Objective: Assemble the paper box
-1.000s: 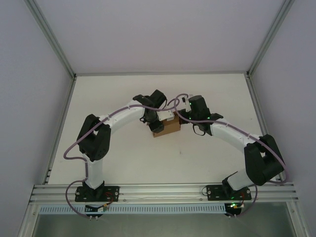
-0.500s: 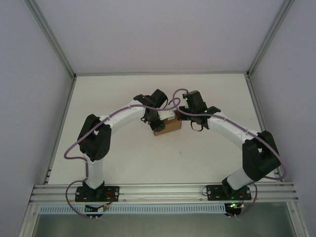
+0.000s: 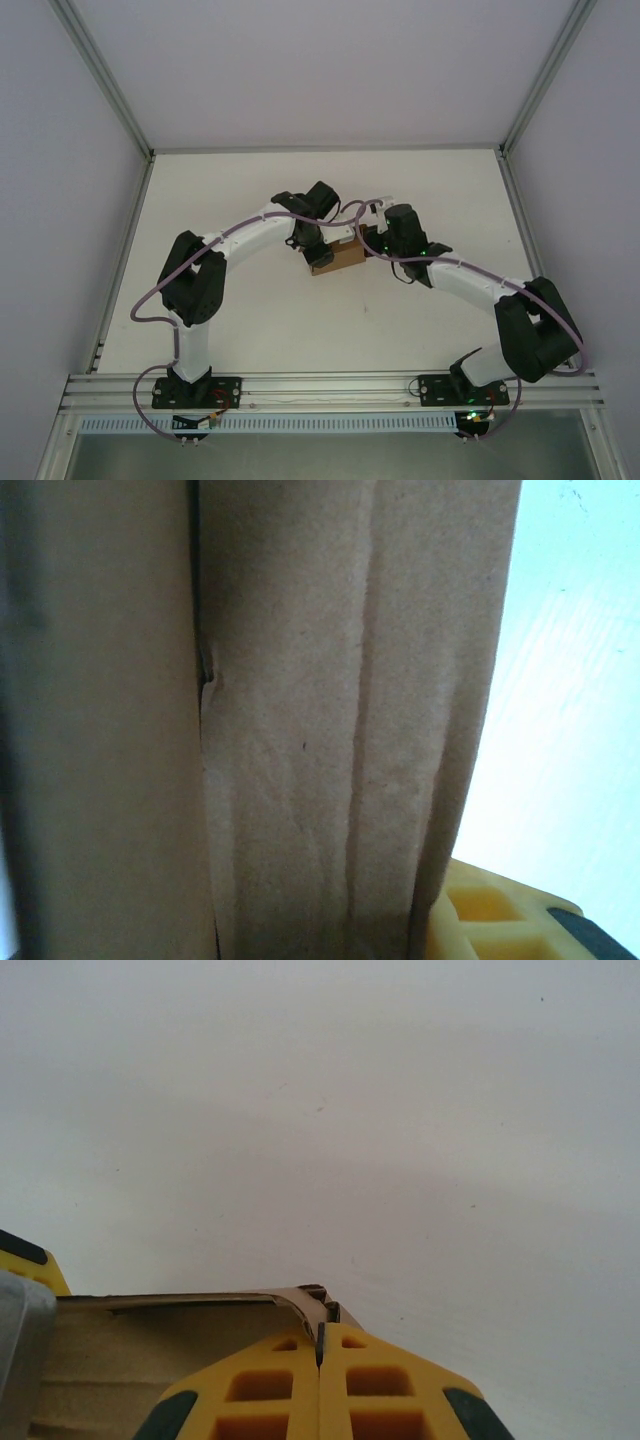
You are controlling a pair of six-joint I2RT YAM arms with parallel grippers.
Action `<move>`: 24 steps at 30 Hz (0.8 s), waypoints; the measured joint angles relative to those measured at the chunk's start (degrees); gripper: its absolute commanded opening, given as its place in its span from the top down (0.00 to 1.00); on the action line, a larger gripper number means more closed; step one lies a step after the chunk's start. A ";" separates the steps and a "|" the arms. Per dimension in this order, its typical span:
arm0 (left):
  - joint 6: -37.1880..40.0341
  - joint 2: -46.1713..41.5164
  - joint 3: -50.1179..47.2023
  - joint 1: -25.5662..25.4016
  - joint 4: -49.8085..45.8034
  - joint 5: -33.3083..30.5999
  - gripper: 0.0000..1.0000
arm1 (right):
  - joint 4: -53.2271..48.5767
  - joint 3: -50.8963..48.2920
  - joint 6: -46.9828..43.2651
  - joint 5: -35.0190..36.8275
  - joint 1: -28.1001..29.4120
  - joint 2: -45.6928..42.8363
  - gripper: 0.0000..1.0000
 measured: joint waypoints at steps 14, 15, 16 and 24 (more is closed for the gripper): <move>-0.26 0.07 0.00 -0.24 0.00 -0.20 0.63 | 19.28 -10.49 0.46 -1.29 -0.02 -0.39 1.00; -0.50 0.07 0.00 -0.20 -0.02 -0.24 0.63 | 19.76 -10.47 0.46 -1.31 -0.02 -0.07 1.00; -0.70 0.07 0.00 -0.17 -0.04 -0.28 0.63 | 20.24 -10.47 0.48 -1.29 -0.02 0.24 1.00; -2.05 0.07 0.00 -0.15 0.00 -0.83 0.55 | 25.49 -11.47 0.76 -1.46 -0.02 2.49 1.00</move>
